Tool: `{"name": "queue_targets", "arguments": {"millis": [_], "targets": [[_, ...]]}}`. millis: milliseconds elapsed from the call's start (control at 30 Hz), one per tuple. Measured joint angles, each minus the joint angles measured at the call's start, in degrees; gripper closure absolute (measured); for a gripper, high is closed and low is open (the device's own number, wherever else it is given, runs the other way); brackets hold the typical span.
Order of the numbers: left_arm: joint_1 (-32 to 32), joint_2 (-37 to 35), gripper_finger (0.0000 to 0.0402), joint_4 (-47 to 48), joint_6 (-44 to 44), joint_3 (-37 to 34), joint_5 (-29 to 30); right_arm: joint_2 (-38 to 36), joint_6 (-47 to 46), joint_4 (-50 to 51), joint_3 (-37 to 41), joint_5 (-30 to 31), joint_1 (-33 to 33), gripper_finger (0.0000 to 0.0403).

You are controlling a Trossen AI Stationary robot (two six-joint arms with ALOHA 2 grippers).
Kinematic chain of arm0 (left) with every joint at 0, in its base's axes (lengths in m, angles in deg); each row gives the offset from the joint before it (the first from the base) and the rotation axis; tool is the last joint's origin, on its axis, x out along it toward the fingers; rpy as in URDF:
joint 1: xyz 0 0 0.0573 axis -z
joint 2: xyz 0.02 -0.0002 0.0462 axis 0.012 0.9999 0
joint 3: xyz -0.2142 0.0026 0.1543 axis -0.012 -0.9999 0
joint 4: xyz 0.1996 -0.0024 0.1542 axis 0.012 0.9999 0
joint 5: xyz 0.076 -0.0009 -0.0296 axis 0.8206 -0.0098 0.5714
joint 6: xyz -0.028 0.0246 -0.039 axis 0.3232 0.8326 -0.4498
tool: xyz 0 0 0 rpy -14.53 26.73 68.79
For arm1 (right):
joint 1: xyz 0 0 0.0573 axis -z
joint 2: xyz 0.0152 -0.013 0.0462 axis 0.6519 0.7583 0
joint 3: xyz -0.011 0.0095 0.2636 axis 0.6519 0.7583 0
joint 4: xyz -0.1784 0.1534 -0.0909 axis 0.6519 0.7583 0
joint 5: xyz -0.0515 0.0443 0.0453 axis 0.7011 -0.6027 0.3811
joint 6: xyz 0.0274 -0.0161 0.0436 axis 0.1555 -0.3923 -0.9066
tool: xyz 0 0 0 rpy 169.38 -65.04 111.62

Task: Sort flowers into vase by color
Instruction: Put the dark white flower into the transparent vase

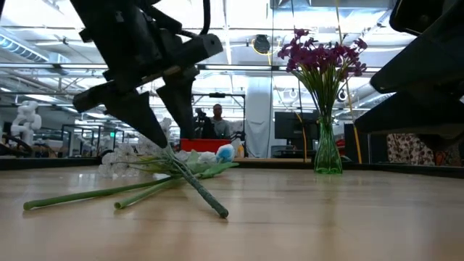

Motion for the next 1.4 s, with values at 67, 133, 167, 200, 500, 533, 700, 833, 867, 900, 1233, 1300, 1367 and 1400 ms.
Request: {"name": "queue_targets", "arguments": {"millis": [67,133,167,200,500,533,700,833,867,900,1233,1300,1367,1400], "targets": [[-0.05,0.33,0.0201,0.5,-1.45,0.07,-0.04,0.0,0.0,0.0,0.0,0.0,-0.27,0.0188],[-0.16,0.47,0.0201,1.3,-1.98,-0.02,-0.08,0.0,0.0,-0.02,0.0,-0.01,-0.32,0.0188],[-0.39,0.78,0.0201,0.87,-2.0,0.0,-0.04,0.0,0.0,-0.02,0.0,0.0,-0.31,0.0188],[-0.5,1.03,0.0201,0.63,-2.01,0.07,-0.06,0.0,0.0,-0.03,0.0,0.0,-0.27,0.0188],[-1.56,4.46,0.0216,0.56,-2.03,0.03,-2.44,0.0,0.0,-0.07,0.0,0.04,-0.27,0.0188],[-1.56,4.61,0.0225,0.61,-2.01,0.03,-2.52,0.0,0.0,-0.07,0.0,0.04,-0.27,0.0188],[-1.56,4.85,0.0292,0.58,-1.97,0.03,-2.4,0.0,0.04,-0.06,0.0,0.04,-0.27,0.0188],[-1.54,4.82,0.0361,0.52,-0.7,0.03,-1.71,0.0,0.09,-0.04,0.0,0.04,-0.27,0.0188],[-1.51,4.82,0.0377,0.5,-0.27,0.03,-1.59,0.0,0.09,-0.04,0.0,0.04,-0.27,0.0188],[-1.52,4.82,0.0387,0.49,-0.12,0.03,-1.38,0.0,0.16,-0.04,0.0,0.04,-0.27,0.0188],[-1.17,4.82,0.0385,0.04,-0.06,0.03,1.35,0.0,0.47,-0.04,0.0,0.04,-0.27,0.0188],[-1.0,4.82,0.039,-0.11,-0.09,0.04,1.95,0.0,0.48,0.0,0.0,0.04,-0.27,0.0188],[-0.86,4.82,0.0393,0.62,-0.01,0.71,2.23,0.0,0.48,0.0,0.0,0.04,-0.27,0.0188],[-0.86,4.82,0.0393,0.93,0.17,1.2,2.3,0.0,0.48,0.02,0.0,0.04,-0.27,0.0188]]}}
